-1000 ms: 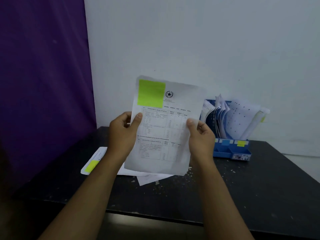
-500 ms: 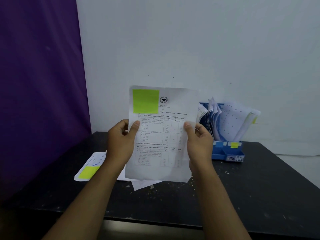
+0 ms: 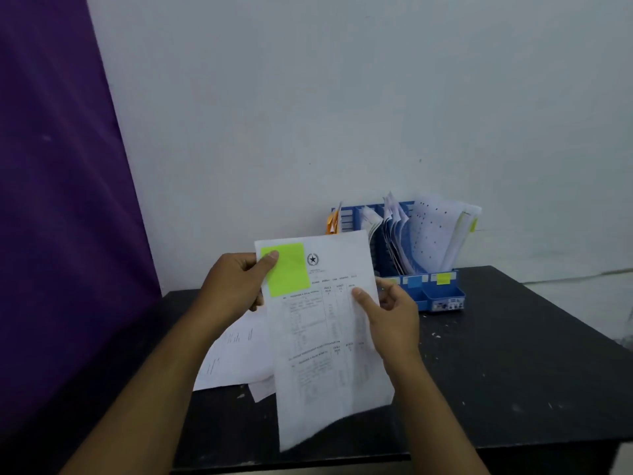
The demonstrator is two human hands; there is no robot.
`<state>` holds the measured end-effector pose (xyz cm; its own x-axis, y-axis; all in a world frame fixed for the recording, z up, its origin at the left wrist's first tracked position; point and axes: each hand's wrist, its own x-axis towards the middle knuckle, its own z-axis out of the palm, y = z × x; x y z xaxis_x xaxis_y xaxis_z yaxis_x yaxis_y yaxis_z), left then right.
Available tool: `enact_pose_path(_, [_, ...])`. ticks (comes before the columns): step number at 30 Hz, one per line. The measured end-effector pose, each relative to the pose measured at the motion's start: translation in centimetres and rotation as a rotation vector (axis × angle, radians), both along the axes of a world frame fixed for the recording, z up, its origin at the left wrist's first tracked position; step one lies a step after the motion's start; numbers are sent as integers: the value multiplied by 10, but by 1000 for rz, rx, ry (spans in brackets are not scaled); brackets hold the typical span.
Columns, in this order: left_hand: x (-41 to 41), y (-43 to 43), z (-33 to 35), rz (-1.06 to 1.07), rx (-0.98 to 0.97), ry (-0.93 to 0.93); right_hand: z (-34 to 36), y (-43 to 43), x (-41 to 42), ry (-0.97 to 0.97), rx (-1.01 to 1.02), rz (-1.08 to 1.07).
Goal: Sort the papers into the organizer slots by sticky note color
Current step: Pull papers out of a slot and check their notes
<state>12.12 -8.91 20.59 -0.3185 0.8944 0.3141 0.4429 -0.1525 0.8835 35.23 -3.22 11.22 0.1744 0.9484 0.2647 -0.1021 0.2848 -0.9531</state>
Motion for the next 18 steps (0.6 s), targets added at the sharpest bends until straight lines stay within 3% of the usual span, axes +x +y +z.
enact_pose_path(4, [37, 19, 13, -30, -9, -95, -10, 4, 7, -294, 96, -269])
enact_pose_path(8, [74, 38, 22, -15, 6, -170, -2, -10, 6, -513, 174, -89])
enact_pose_path(11, [97, 49, 28, -14, 30, -185, 0, -4, 1, -730, 178, -80])
enact_pose_path(14, [113, 62, 29, -32, 20, -140, 6, 14, 3, -769, 120, -122])
enact_pose_path(18, [123, 81, 25, -116, 4, -173, 11, 39, 10, -649, 47, -168])
